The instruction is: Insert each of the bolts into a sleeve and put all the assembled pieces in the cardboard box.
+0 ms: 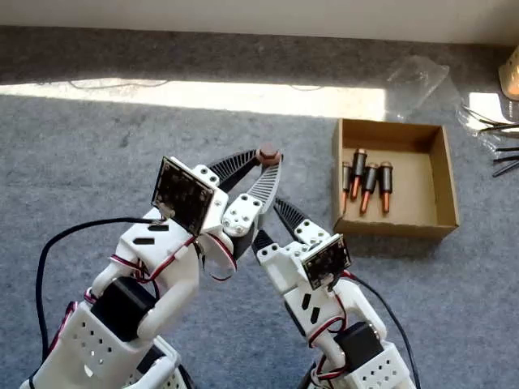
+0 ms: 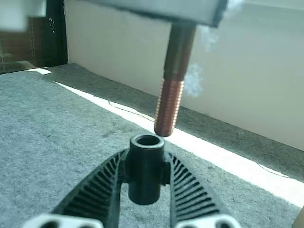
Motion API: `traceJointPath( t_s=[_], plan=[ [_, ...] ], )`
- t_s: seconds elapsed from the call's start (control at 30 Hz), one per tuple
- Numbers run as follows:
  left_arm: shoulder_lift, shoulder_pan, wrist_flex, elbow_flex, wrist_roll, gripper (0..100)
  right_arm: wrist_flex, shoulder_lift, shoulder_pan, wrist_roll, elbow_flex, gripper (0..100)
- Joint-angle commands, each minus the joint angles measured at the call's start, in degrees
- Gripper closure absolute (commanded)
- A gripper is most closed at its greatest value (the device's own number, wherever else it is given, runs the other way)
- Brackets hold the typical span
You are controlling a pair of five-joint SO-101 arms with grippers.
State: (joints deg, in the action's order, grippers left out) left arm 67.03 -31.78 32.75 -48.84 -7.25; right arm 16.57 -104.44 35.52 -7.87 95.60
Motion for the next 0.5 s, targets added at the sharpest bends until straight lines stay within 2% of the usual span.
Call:
traceJointPath(
  t_s=[0.0, 0.47],
  plan=[
    [-0.2, 3.1, -0.1, 3.5, -1.3, 100, 0.0, 0.0, 0.6, -0.5, 5.6, 99.5],
    [0.0, 3.1, 1.9, 3.1, -1.5, 100, 0.0, 0.0, 0.6, -0.5, 5.6, 99.5]
  ],
)
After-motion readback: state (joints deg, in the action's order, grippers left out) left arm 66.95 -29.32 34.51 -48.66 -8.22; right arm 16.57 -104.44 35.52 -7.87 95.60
